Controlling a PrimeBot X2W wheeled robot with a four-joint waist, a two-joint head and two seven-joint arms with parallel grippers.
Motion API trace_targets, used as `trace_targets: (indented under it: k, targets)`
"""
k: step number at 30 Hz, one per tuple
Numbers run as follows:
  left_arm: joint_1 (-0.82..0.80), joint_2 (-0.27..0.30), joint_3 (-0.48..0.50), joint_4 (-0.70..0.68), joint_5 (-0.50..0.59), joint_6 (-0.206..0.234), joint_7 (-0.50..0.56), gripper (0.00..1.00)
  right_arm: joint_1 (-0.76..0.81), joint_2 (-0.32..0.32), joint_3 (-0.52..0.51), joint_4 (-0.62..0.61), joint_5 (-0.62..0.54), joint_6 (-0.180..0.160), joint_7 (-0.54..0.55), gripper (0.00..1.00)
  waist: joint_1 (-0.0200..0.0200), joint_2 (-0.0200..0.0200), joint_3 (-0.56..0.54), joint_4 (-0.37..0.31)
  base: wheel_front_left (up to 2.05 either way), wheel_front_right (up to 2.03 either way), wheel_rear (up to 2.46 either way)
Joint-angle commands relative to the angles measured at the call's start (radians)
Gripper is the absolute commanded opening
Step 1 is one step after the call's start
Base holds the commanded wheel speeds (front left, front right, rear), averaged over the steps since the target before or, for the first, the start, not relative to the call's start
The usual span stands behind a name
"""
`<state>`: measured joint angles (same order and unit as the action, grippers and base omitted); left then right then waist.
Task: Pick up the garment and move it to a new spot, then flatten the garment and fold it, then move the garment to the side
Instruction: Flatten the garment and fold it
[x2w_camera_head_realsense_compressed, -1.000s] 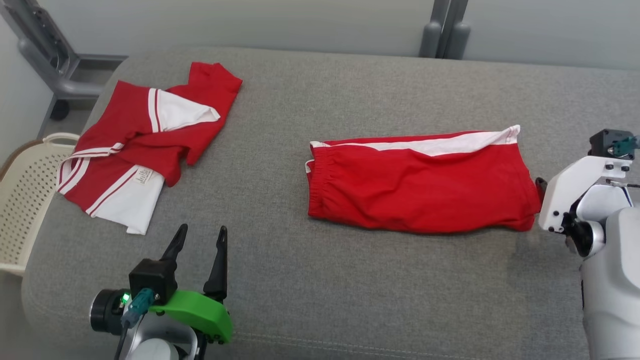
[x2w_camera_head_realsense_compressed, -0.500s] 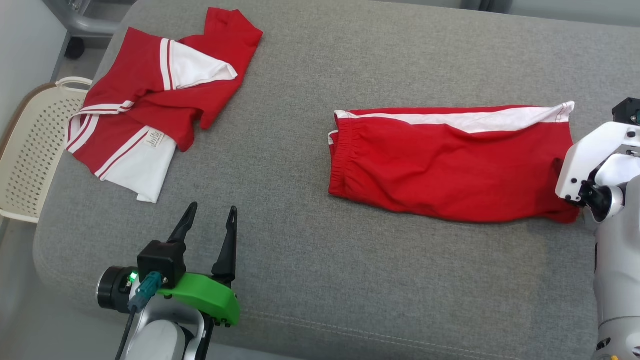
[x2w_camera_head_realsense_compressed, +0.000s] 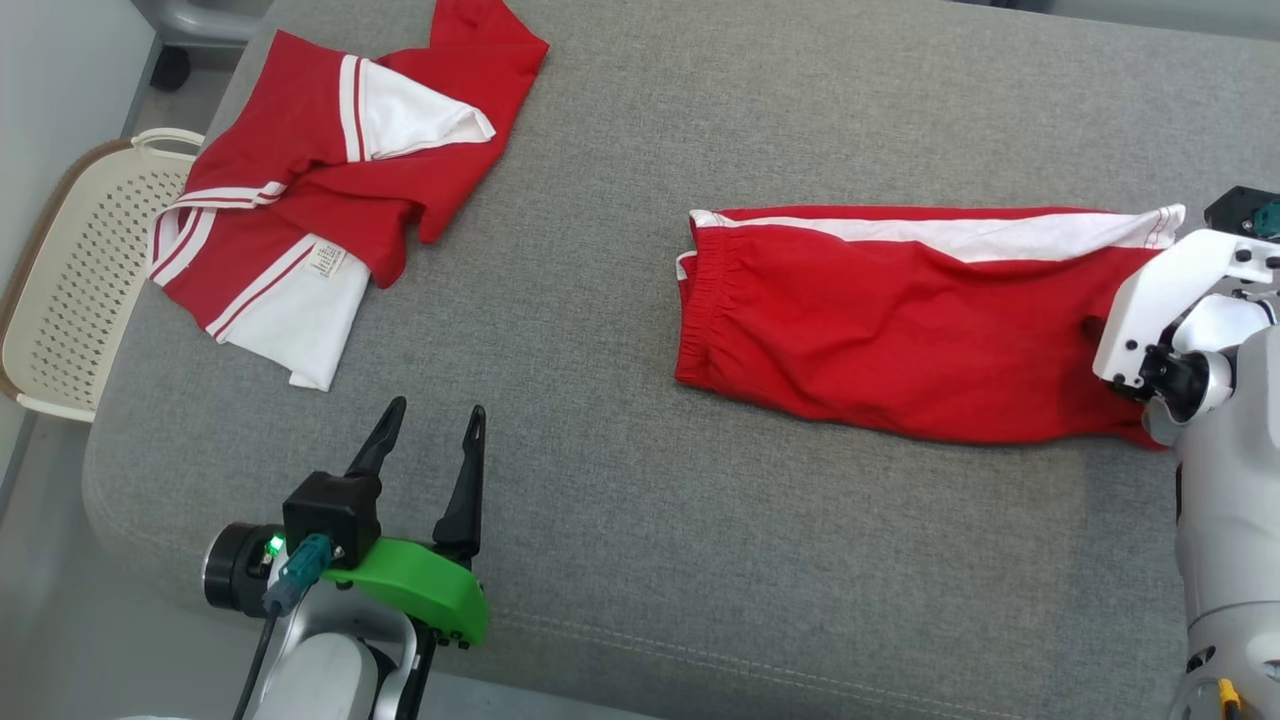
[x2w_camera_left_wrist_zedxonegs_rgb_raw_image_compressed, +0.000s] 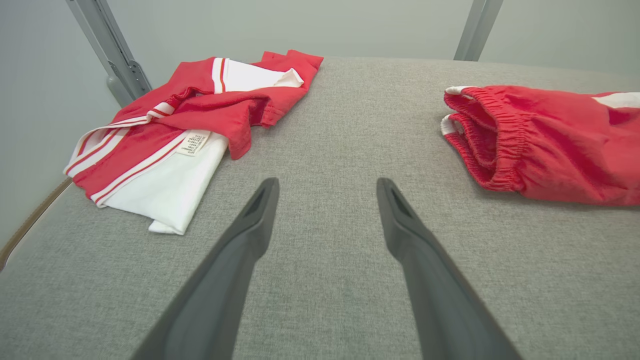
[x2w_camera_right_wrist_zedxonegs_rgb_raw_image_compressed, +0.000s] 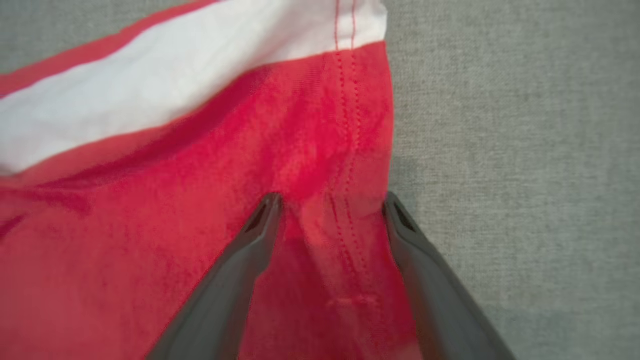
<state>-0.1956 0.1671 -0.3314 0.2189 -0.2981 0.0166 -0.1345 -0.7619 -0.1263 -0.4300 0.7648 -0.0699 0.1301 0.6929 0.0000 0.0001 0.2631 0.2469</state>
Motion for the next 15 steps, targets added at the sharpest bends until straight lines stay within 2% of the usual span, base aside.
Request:
trace_targets:
  k: [1, 2, 3, 15]
  targets:
    - [-0.003, 0.003, -0.002, -0.003, -0.002, 0.001, -0.002, 1.00, 0.009, 0.024, 0.009, 0.023, 0.009, 0.001, 0.011, 0.74, 0.0000, -0.0001, 0.000, 0.001, 0.00, 0.00, 0.00]
    - [-0.002, 0.004, -0.003, -0.004, -0.004, 0.001, 0.000, 1.00, 0.004, 0.023, 0.012, 0.025, 0.011, 0.001, 0.008, 0.15, 0.0000, -0.0001, 0.000, 0.002, 0.00, 0.00, 0.00]
    - [-0.001, 0.005, -0.004, -0.005, -0.005, 0.002, 0.001, 1.00, 0.001, 0.021, 0.013, 0.027, 0.012, 0.001, 0.003, 0.00, 0.0000, -0.0001, 0.001, 0.002, 0.00, 0.00, 0.00]
    - [0.014, 0.012, -0.011, 0.002, -0.016, 0.011, 0.008, 1.00, 0.012, -0.057, -0.037, 0.010, -0.072, -0.001, -0.016, 0.00, 0.0000, -0.0001, -0.018, -0.008, 0.00, 0.00, 0.00]
